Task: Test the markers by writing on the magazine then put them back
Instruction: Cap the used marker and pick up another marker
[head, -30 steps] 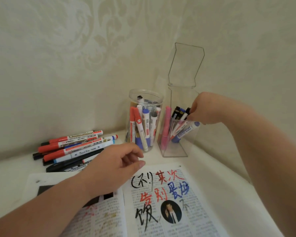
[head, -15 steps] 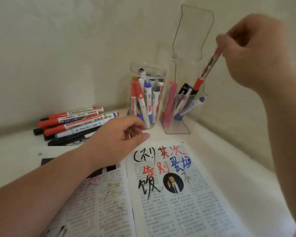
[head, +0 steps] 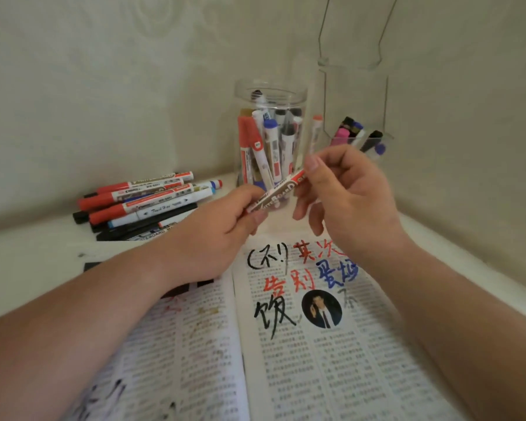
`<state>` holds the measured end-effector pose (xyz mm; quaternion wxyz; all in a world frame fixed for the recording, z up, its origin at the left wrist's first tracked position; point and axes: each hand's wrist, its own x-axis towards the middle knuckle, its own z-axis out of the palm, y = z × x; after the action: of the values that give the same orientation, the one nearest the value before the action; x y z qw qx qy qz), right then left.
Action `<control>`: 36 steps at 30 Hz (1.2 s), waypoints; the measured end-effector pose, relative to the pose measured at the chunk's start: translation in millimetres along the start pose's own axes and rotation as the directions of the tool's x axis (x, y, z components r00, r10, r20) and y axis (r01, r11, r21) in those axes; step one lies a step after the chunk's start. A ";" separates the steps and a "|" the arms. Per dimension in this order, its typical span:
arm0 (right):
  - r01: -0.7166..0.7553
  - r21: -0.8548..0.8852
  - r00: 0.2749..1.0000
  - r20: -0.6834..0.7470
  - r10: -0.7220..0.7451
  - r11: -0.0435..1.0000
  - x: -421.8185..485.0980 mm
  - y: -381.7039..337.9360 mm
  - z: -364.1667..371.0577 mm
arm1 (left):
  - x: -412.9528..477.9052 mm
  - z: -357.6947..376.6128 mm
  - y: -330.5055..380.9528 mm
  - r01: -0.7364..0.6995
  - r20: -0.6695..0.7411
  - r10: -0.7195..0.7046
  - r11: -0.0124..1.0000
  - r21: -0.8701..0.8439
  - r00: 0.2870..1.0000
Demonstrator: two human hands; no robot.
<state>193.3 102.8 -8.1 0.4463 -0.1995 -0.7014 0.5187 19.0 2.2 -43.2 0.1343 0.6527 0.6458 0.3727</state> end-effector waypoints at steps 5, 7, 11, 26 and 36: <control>-0.167 -0.003 0.967 0.193 0.165 0.986 -9.4 9.9 4.9 | -2.9 -2.0 10.5 -0.054 0.042 0.055 0.998 -0.011 0.998; -0.168 -0.015 0.967 0.194 0.168 0.986 -10.5 9.9 5.8 | -2.3 -2.8 14.8 -0.062 0.036 0.063 0.998 -0.024 0.997; -0.130 0.018 0.976 0.178 0.125 0.991 -13.0 6.4 8.7 | -1.6 -5.8 21.7 -0.072 0.022 0.074 0.995 -0.069 0.997; -0.234 0.030 0.968 0.097 0.230 0.972 -23.0 -14.7 -84.9 | -7.8 -7.4 12.4 -0.015 0.134 0.036 0.989 -0.150 0.990; -0.294 -0.084 0.928 0.216 0.305 0.952 -59.3 15.5 -104.0 | -4.6 3.0 16.7 0.115 0.136 -0.067 0.917 -0.381 0.988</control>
<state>308.0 121.8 -40.4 0.2741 -0.2549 -0.7218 0.5822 33.9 -3.5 -35.7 0.3166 0.6037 0.5796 0.4466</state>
